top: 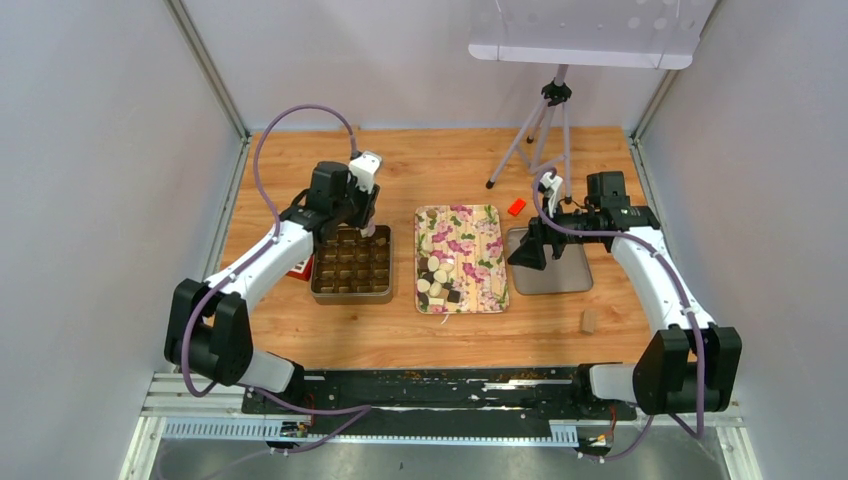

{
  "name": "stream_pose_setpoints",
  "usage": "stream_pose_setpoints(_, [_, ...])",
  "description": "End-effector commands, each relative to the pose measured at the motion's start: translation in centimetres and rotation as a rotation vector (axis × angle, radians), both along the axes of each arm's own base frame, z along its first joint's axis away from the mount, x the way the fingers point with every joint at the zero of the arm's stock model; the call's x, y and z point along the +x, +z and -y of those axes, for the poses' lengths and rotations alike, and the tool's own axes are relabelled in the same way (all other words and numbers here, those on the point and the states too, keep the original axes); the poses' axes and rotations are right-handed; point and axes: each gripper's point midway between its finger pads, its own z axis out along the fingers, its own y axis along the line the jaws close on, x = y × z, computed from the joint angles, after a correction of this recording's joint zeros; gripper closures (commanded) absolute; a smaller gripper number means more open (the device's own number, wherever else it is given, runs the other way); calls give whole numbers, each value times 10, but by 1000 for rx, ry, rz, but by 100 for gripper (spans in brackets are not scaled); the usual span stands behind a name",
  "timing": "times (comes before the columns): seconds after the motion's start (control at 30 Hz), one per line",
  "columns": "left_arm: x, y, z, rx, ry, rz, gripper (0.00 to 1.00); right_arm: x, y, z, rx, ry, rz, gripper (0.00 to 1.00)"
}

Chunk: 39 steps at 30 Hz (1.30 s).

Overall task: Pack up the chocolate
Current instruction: Place the fake chocolate in the packing box.

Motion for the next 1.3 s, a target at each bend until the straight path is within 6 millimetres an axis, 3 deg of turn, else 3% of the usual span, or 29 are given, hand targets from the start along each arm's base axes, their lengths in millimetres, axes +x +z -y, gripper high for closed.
stream_pose_setpoints(0.0, [12,11,-3,-30,38,46,72,7,12,-1,-5,23,64,26])
stream_pose_setpoints(0.37, [9,11,-9,-22,63,53,53,7,11,-1,-8,20,68,26])
stream_pose_setpoints(0.97, [5,37,-4,-43,21,89,48,-6,19,1,-15,18,109,26])
stream_pose_setpoints(1.13, [-2,52,14,-111,-63,114,60,-11,22,3,-23,18,123,26])
stream_pose_setpoints(1.27, [-14,74,50,-227,-189,140,58,-17,21,4,-34,17,130,26])
